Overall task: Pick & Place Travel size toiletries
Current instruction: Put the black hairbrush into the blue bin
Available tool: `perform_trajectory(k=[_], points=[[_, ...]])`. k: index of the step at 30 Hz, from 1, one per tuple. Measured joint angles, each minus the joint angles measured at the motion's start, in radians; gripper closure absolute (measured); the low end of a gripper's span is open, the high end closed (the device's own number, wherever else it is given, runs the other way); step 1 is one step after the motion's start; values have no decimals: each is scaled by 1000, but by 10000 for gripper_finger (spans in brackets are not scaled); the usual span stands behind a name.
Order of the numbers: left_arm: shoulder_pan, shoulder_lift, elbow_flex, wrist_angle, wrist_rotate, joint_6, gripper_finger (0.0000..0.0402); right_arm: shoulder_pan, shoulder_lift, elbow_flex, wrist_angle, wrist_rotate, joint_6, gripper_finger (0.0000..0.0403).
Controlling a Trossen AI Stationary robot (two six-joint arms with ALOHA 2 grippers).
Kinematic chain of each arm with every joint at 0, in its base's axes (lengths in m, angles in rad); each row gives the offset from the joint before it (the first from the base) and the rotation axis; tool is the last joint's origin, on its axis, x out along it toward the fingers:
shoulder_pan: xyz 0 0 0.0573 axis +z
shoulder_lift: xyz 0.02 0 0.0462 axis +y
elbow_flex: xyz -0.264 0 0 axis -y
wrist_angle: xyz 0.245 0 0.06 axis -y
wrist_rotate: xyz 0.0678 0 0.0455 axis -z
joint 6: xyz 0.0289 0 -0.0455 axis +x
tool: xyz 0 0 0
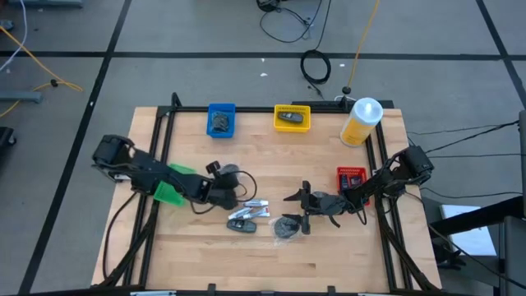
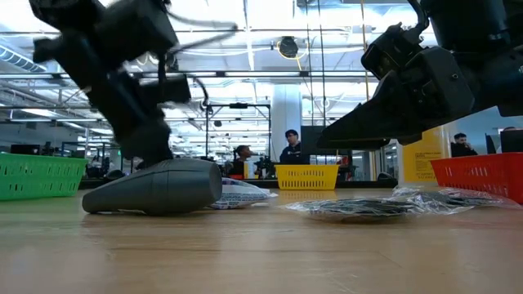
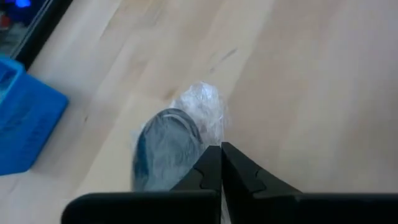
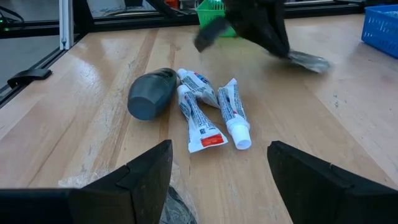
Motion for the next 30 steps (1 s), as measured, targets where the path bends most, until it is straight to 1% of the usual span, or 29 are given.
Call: perform_trajectory(k=[3,4,8,11,13,17,19,23,26,30], points=[[-28,-66,1,41,52,0,401,0,0,0,-1,0,0,149],[-36,-87,2,64,82,1,400,0,0,0,-1,0,-1,149],[-49,-135,3,213,268,20,401,2,0,0,1,0,-19,149],[-49,-133,3,347,400,41,400,2,0,14,1,0,-38,149],[-49,-120,5,434,459,62,401,2,0,30,2,1,-60,149],[-48,-103,5,532,475,94,400,2,0,66,1,10,-106,149],[-43,-101,5,544,486,112,400,2,0,83,1,29,-131,149],[-35,-100,5,584,489,138,397,0,0,117,0,25,-178,159],[-34,-100,5,626,492,174,400,-9,0,143,1,16,-205,190],[-32,-100,5,640,496,198,394,-48,0,164,1,-84,-216,253]])
